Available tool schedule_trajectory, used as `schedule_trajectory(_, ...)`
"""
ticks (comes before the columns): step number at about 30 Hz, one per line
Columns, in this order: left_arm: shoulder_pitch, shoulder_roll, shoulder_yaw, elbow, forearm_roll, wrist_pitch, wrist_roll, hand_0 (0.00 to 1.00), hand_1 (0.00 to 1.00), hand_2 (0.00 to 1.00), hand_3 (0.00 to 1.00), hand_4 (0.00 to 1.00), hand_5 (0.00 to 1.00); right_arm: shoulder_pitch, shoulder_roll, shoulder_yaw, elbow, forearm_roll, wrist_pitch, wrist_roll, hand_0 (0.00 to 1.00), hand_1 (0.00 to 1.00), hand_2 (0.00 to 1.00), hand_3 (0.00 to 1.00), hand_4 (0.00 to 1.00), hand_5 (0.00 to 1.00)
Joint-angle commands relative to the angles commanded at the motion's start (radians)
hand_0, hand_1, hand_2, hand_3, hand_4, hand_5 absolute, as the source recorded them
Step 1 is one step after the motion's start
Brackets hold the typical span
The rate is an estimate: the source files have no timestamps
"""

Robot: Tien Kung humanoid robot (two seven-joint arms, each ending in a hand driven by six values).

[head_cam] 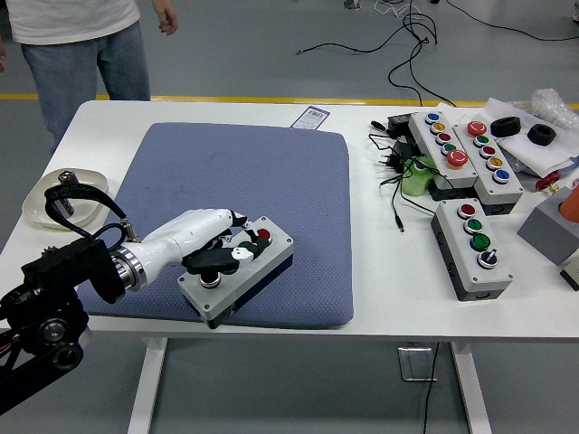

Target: Pick up the button,place it on the desk,press the button,press the button

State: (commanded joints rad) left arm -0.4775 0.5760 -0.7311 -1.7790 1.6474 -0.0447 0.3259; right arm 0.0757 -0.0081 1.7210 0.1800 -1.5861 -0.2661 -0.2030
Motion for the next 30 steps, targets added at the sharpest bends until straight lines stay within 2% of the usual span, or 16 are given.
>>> schedule_trajectory(15,-0.005,-0.008,0.010,0.001,0.074,0.003,0.026,0.015,0.002,0.002,0.605,0.593,0.998,0.002,0.001,0.005,0.000,-0.006,0.000,-0.001,0.533,0.641,0.689,0.611,0.283,0.120)
schedule_trajectory(30,-0.008,-0.014,0.018,0.042,0.124,-0.003,0.042,0.016,0.002,0.002,0.609,0.593,0.998,0.003,0.002,0.009,0.000,-0.012,0.001,-0.001,0.534,0.641,0.689,0.611,0.283,0.120)
